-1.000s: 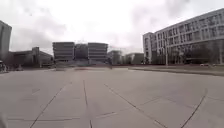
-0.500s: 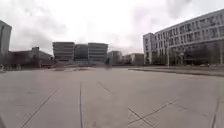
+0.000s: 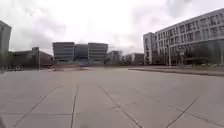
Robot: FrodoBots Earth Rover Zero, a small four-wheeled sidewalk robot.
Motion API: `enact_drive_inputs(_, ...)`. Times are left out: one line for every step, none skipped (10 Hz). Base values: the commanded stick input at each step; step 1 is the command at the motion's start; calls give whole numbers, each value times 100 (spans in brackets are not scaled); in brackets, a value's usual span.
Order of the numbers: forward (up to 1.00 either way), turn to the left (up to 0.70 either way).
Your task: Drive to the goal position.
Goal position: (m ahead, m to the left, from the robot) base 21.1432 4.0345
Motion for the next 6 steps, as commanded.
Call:
enact_drive_inputs(70, 2)
enact_drive_inputs(70, 2)
enact_drive_inputs(70, 2)
enact_drive_inputs(70, 2)
enact_drive_inputs(70, 2)
enact_drive_inputs(70, 2)
